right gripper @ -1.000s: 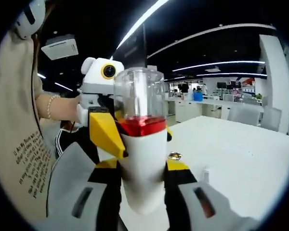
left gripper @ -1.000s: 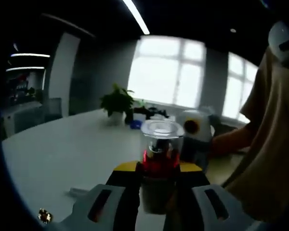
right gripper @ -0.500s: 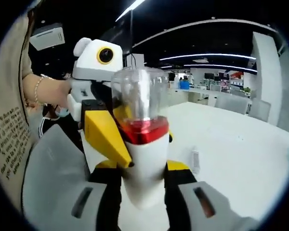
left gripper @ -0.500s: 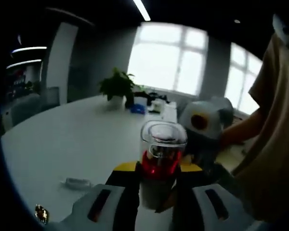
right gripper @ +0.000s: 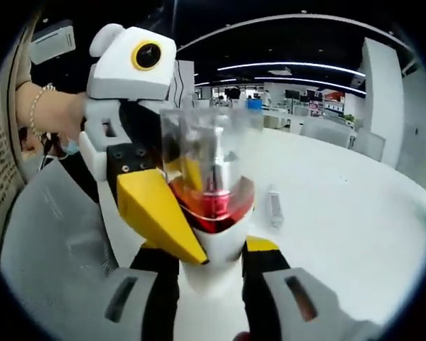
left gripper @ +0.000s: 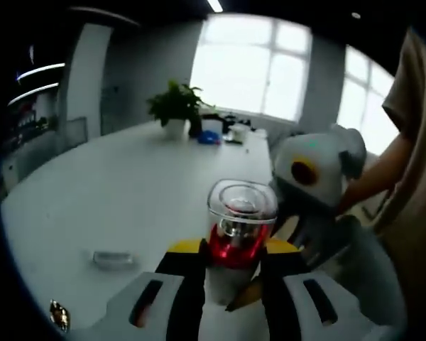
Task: Arrange the skincare products in the storage area until every visible bottle or jar stands upright without overlapping.
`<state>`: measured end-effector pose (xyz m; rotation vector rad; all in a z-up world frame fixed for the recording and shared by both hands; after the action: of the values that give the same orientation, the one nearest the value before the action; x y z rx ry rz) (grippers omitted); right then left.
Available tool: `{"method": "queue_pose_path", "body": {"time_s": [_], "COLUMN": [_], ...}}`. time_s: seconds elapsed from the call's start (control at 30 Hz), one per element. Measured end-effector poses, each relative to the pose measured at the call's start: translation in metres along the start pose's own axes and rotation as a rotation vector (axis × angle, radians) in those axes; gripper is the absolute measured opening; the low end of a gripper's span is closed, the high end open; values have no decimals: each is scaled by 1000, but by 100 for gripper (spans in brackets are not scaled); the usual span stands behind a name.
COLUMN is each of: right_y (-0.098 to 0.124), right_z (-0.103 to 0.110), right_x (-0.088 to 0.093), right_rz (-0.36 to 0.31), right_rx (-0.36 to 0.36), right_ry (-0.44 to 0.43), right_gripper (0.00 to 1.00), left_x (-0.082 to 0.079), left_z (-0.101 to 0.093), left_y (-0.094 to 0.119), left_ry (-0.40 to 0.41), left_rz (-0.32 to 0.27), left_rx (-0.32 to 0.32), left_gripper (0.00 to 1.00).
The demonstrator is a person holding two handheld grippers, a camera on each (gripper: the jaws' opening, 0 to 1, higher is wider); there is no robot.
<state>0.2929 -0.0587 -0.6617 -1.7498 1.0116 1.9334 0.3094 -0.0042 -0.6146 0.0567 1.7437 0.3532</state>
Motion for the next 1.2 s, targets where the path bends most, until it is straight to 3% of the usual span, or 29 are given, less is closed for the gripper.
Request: {"method": "queue_pose_path", "body": {"time_s": [0.77,1.2], "right_y": [-6,-17], "right_z": [-21,-49], "right_x": [29,27], "right_rz": [94,54], "right_rx": [108,142], "right_ry": [-4,5], "right_gripper": [33,33], "left_x": [24,15], "left_z": [22,45], "left_y": [-29,-44], "left_ry": [-14,-44], "left_rz": [53,30], "left_rx": [43,29], "left_gripper": [27,27]}}
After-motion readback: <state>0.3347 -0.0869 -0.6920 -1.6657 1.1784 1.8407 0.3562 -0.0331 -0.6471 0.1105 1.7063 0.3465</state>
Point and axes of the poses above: the point that each gripper's makers call its tool centre point, and the gripper's own axes: y roughly backward along the fingers, z roughly to its left, x roughly out of its underside, the point moved 6 cm from there along y, roughly backward along the fingers, and after that the axes turned 10 degrees about -z, right-handed, at the moved point
